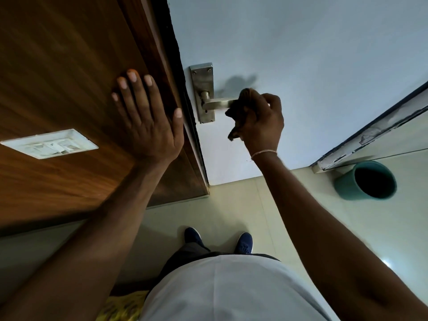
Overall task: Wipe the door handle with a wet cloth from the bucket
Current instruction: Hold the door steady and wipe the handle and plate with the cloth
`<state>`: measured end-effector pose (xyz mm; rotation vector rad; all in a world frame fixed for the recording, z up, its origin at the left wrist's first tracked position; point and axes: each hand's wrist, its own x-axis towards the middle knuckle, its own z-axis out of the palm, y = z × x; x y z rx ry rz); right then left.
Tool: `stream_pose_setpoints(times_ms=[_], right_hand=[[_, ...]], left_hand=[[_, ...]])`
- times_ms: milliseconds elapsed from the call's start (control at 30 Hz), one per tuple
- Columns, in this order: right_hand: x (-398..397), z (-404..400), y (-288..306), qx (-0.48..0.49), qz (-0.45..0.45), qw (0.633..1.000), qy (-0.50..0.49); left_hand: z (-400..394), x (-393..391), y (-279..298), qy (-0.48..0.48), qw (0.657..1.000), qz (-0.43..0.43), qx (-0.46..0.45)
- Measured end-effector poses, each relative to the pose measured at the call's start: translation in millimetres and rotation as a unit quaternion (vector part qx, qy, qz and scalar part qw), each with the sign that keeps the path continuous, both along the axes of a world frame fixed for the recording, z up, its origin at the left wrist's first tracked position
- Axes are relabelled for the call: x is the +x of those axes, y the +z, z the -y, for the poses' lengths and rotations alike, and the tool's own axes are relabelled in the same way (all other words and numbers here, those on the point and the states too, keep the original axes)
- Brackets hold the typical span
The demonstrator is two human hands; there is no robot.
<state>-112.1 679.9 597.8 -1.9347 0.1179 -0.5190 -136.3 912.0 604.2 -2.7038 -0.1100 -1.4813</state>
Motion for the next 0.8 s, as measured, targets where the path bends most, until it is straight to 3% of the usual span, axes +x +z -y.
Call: stream_pose_setpoints(times_ms=[67,167,233,300,367,433,500,567,633,667,800], right_hand=[[1,2,3,0.025,-0.025,0.999,-0.036],[6,1,-2,0.160,-0.113,0.979,-0.053],[8,4,-12,0.281,-0.159,0.946,0.028],[5,10,-15,0.399,-0.198,0.887,0.119],[3,13,-12,0.464,-0.218,0.843,0.162],[5,15,-8,0.504,-0.216,0.818,0.175],[9,16,-7,0.518,-0.203,0.817,0.152],[14,17,-8,0.433,-0.161,0.881,0.104],[15,17,-5,0.224,-0.119,0.967,0.031],[15,16,-3,0.130,-0.095,0.987,-0.007],[4,-1,4,-0.081,-0.003,0.996,-0.023]], left_hand=[[0,-1,0,-0.007,1.000,-0.004,0.000],[-3,-4,2,-0.013,1.000,-0.007,0.004],[-4,-5,2,-0.018,1.000,-0.012,0.005],[-4,-6,2,-0.018,1.000,-0.016,0.007],[-4,-6,2,-0.017,1.000,-0.015,0.007],[-3,-6,2,-0.019,1.000,-0.013,0.004],[-3,-6,1,-0.018,1.000,-0.009,0.005],[-3,-6,1,-0.017,1.000,-0.009,0.007],[-2,-5,1,-0.016,1.000,-0.010,0.006],[-1,-5,0,-0.014,1.000,-0.011,0.005],[1,-3,0,-0.007,1.000,-0.007,0.001]])
